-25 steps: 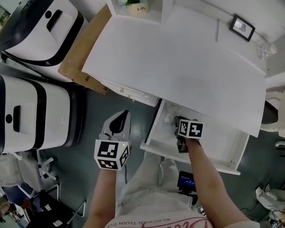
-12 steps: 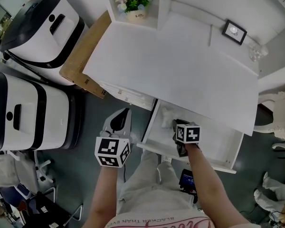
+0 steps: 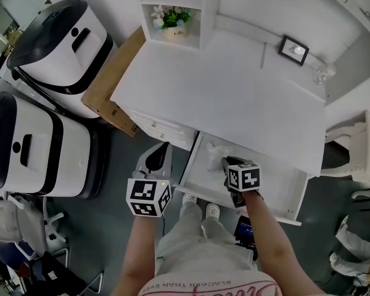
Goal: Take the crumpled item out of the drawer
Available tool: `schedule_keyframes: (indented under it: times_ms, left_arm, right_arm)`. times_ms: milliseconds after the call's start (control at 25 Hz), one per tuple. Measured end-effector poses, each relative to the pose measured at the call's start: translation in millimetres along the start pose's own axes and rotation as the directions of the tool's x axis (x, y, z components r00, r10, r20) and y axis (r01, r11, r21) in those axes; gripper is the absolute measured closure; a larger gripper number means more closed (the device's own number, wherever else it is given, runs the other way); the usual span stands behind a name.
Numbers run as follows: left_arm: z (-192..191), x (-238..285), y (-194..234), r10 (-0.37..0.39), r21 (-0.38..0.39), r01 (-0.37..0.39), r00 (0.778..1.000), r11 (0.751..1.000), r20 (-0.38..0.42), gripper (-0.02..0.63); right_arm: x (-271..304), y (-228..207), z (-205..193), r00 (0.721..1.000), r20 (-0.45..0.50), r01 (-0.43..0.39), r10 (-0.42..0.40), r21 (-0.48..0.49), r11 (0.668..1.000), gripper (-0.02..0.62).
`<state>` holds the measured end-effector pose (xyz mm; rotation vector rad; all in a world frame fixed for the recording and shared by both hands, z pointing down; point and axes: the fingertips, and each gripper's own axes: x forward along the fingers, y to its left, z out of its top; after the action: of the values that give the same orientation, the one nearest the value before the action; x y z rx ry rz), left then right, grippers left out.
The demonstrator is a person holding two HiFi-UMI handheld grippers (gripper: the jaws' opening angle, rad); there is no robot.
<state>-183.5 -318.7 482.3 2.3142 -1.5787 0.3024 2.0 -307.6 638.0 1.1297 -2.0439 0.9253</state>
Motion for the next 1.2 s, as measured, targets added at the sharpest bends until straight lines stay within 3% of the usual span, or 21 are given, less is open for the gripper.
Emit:
schedule_keyframes:
  times_ms: [440,680,840,1200]
  left_arm:
    - [28.2,-19.8,-17.9,0.013,0.015,-0.014,0.996,1.000,0.083,0.597]
    - [54.0,-27.2,-27.2,-0.005,0.054,-0.003,0.990,0.999,0.142,0.597]
    - [72.8,-30.0,-36.9,-0.022,0.088,0.006,0.983,0.996,0.184,0.597]
    - [111.2,-39.4,-45.0,-0.057,0.160,0.014,0.962,0.987,0.266,0.597]
  right_arm:
    - [-55.1,20.7,30.2,0.997,0.079,-0.002,0.020,-0.213,0.977,0.543]
    - [-99.5,31.2,61.5,0.981,0.195,0.046,0.014,-0.297,0.954,0.543]
    - [-132.9,31.7,84.4,0.954,0.298,0.094,0.001,-0.305,0.948,0.543]
    - [-194.2,33.8,124.1,0.867,0.497,0.185,-0.030,-0.266,0.946,0.545]
